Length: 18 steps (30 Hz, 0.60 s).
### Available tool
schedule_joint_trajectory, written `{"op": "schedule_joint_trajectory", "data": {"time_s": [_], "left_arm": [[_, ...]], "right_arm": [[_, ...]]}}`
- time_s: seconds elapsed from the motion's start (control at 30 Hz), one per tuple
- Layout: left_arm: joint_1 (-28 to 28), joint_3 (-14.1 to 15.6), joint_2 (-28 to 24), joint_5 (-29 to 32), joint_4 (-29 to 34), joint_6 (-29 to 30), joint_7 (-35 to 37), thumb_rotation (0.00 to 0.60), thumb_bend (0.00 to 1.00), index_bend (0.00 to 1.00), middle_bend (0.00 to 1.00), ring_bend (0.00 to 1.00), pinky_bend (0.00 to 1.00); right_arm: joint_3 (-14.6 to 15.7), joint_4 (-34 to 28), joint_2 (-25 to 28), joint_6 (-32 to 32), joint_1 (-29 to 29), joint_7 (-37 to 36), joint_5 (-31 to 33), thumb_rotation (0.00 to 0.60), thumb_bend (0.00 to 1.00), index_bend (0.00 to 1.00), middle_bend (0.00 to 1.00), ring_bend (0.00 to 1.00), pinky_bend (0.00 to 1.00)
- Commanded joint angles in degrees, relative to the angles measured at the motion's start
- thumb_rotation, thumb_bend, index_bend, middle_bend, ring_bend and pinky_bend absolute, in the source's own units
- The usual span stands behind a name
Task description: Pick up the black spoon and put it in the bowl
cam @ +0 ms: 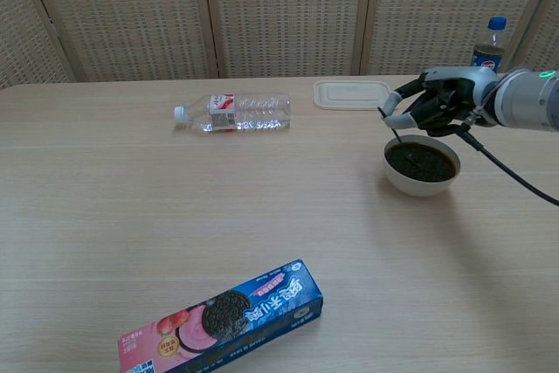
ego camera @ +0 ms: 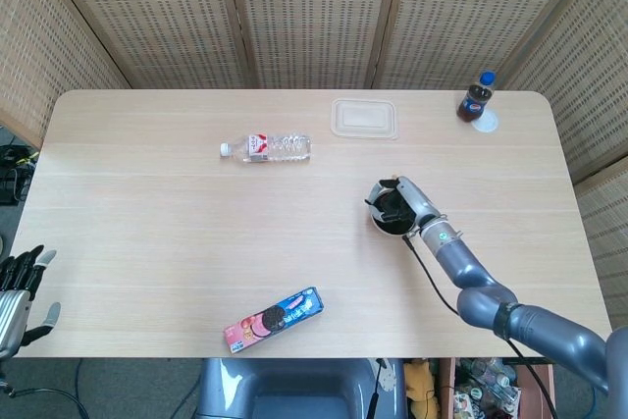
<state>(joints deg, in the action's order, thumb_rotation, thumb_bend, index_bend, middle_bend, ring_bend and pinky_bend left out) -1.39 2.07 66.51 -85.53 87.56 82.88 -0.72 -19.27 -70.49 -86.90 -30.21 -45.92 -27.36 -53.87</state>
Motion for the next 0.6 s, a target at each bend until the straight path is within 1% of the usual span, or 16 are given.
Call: {"op": "schedule_joint_trajectory", "data": {"time_s": [0.03, 0.3, 0.6], "left_arm": [[0.0, 0.0, 0.0, 0.0, 0.0, 0.0, 0.0, 0.6, 0.45, 0.01, 0.0, 0.0, 0.0], [0.0, 0.0, -0.1, 0.0, 0.2, -0.1, -0.2, 0.6, 0.45, 0.01, 0.0, 0.0, 0.0], [-0.4, -0.2, 0.1, 0.0, 0.5, -0.8, -0.7, 0.6, 0.45, 0.01, 0.0, 0.0, 0.0]], "right_arm": [[0.9, 1.9, -1.4, 0.1, -0.6, 1.7, 0.4, 0.6, 0.91, 0.77, 1.0, 1.0, 1.0], [1.6, 4.5, -2.4, 0.2, -0.7, 3.7, 0.5, 0.6, 0.91, 0.77, 1.0, 1.0, 1.0], [2.4, 6.9, -1.9, 1.1, 0.0, 5.0, 0.0, 0.6, 0.91, 0.77, 1.0, 1.0, 1.0]]}}
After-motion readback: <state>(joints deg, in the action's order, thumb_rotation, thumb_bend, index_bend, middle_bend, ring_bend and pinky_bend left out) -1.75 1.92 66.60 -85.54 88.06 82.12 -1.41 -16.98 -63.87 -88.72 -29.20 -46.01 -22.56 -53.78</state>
